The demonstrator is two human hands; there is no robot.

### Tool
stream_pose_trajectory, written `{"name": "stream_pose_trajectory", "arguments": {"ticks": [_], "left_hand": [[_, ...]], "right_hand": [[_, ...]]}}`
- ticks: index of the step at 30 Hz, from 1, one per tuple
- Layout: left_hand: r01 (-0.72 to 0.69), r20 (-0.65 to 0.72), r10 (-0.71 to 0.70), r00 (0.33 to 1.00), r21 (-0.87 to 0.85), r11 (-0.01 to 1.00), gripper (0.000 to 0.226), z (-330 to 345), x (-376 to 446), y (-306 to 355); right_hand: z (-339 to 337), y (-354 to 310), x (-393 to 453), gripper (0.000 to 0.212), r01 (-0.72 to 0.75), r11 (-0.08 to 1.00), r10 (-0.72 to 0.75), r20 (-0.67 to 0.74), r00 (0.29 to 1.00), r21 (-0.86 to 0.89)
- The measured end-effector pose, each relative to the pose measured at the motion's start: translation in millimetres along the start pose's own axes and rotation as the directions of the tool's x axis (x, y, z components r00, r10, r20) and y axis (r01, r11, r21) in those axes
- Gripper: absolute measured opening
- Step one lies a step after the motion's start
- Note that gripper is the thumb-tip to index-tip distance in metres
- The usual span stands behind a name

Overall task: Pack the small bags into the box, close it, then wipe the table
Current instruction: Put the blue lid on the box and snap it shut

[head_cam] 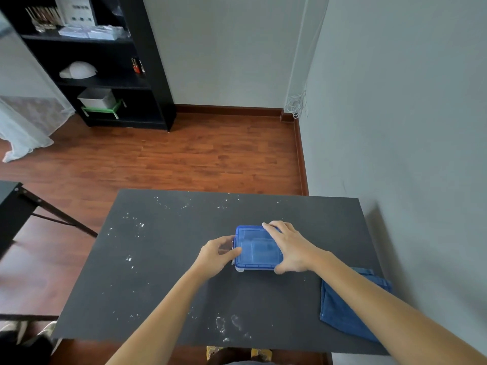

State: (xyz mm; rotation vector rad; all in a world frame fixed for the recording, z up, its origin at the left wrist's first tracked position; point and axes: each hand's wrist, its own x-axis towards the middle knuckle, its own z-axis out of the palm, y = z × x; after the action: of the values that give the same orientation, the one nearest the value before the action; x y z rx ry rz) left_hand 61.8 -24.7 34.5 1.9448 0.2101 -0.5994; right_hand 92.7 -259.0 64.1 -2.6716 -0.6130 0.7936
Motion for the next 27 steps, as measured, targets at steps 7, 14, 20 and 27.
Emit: {"name": "stream_pose_trajectory", "arguments": {"ticks": [7, 14, 20, 27], "left_hand": [[0.025, -0.076, -0.027, 0.997, -0.028, 0.999, 0.038, 5.2, 2.3, 0.9], [0.080, -0.081, -0.086, 0.993, -0.074, 0.994, 0.034, 11.1, 4.2, -5.3], [0.298, 0.032, -0.305, 0.952, -0.332, 0.895, 0.075, 14.6, 5.2, -0.5], [0.135, -0.189, -0.175, 0.966, -0.209, 0.969, 0.009, 18.0, 3.6, 3.1]], "right_hand": [[1.0, -1.9, -0.3, 0.117, -0.033, 0.999, 0.033, 0.020, 0.999, 0.016], [6.5, 1.6, 5.5, 0.118, -0.044, 0.992, 0.043, 0.008, 0.999, 0.122], [34.9, 12.6, -8.5, 0.116, -0.252, 0.647, 0.459, -0.104, 0.883, 0.719], [47.7, 0.1, -12.3, 0.044, -0.323, 0.522, 0.682, -0.159, 0.713, 0.790]]}}
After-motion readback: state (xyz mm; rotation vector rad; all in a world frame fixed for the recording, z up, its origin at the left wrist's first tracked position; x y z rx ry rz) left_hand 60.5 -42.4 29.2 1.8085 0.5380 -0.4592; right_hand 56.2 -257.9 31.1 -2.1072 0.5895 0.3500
